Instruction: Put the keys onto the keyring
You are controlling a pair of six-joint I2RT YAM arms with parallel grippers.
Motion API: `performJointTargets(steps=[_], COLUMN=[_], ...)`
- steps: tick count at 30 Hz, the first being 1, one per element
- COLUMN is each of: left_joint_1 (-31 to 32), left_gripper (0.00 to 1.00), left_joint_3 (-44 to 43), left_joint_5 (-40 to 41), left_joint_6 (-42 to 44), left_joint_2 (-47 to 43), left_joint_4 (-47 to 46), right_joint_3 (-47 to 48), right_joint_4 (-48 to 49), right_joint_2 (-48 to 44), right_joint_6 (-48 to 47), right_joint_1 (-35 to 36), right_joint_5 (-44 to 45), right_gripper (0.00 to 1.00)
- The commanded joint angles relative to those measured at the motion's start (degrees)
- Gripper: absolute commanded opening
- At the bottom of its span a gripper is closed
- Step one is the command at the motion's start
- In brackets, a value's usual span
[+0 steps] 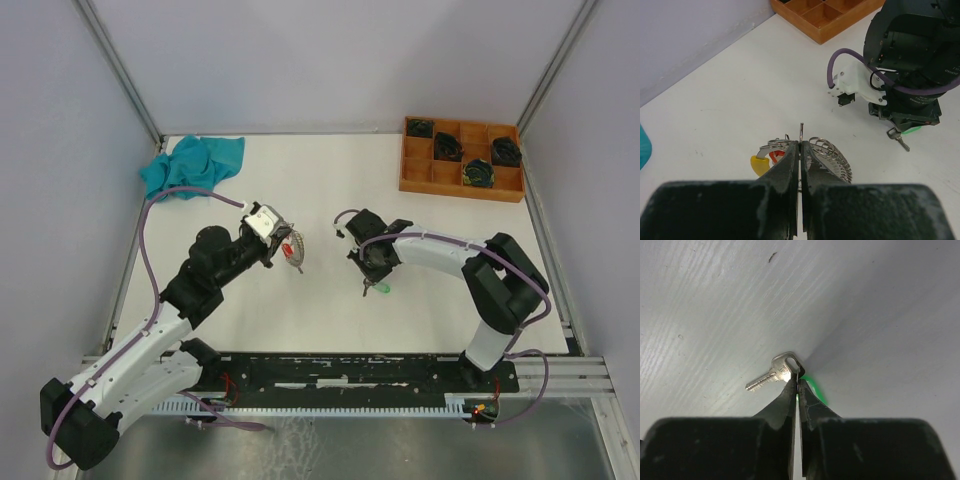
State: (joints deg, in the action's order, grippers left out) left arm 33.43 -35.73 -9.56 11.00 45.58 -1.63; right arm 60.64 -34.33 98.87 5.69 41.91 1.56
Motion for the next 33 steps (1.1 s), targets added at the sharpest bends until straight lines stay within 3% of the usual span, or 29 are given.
performJointTargets(steps=[1,12,24,33], left_joint_1=[-0.3,-0.3,-0.2,-0.3], left_gripper=[0.03,0.03,0.03,0.03], left_joint_3=[-0.6,-0.5,-0.3,-0.2], left_joint_5=[0.4,0.3,-0.2,-0.3], left_joint_6=[1.5,1.3,1.1,1.2], left_joint_2=[-1.2,-1.4,-1.4,-1.3], left_joint_4=[-2.8,-3.0,-3.2,-3.3], right_joint_3=[1.8,-5.0,-14.6,-15.6], right_joint_4=[1.0,7.0,17.3,20.0], right_joint_2=[-1.3,-10.1,-14.2,-13.2], right_joint_6=[1.6,4.8,5.7,4.8], right_joint_1=[0.0,0.0,0.1,0.0], right_joint_5=[0.6,2.4,3.2,3.0], right_gripper=[0.12,0.28,0.27,0.27])
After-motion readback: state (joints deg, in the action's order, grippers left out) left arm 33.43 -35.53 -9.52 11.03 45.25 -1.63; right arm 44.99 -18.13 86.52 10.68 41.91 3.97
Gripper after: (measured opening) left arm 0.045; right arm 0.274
